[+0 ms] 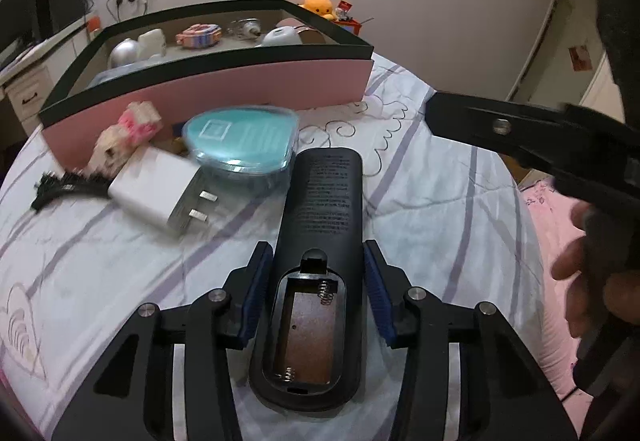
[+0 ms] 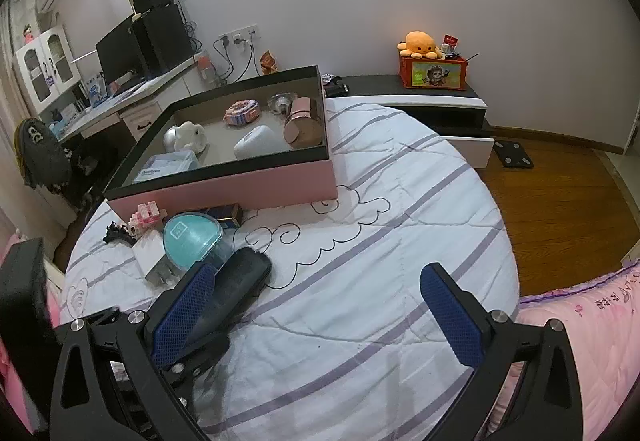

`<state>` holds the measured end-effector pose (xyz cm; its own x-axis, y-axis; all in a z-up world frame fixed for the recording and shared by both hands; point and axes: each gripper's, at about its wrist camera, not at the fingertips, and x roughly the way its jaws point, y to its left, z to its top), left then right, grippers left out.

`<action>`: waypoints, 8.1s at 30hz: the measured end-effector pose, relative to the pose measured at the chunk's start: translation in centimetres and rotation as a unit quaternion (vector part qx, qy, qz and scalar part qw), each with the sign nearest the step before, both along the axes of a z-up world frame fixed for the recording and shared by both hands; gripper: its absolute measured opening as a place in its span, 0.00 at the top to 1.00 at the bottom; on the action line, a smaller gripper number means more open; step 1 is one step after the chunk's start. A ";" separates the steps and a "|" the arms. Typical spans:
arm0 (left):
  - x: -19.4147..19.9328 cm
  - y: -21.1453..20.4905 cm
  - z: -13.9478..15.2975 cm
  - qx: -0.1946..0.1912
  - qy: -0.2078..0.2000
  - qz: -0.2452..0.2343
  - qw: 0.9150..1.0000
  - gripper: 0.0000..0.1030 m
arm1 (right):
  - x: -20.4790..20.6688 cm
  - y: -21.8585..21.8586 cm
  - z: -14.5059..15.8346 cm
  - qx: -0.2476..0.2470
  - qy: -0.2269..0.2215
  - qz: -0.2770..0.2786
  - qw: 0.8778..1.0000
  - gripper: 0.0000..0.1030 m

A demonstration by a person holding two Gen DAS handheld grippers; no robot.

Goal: Organize rigid objects
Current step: 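Grasp the black case with left tool while right tool grasps teal egg case, then carry the black case and teal egg case into the box and open both tools, then withdraw both tools from the box back over the bed, then grasp the black hair clip with left tool while right tool grasps white charger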

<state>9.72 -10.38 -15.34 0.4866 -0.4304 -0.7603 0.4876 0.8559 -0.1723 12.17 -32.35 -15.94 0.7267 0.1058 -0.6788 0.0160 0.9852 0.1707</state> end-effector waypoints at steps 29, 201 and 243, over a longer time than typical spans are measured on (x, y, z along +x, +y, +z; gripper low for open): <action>-0.8 6.5 -0.2 -0.041 0.024 0.052 0.998 0.57 | 7.3 9.6 -4.6 -0.028 0.037 0.164 0.985 0.35; 1.4 14.1 4.7 0.052 -0.062 0.222 0.972 0.00 | 1.7 9.7 0.8 -0.018 0.017 0.135 0.991 0.00; 7.9 13.3 -0.4 0.058 -0.007 0.168 0.984 0.00 | 7.5 12.6 -4.1 -0.007 0.046 0.258 0.965 0.55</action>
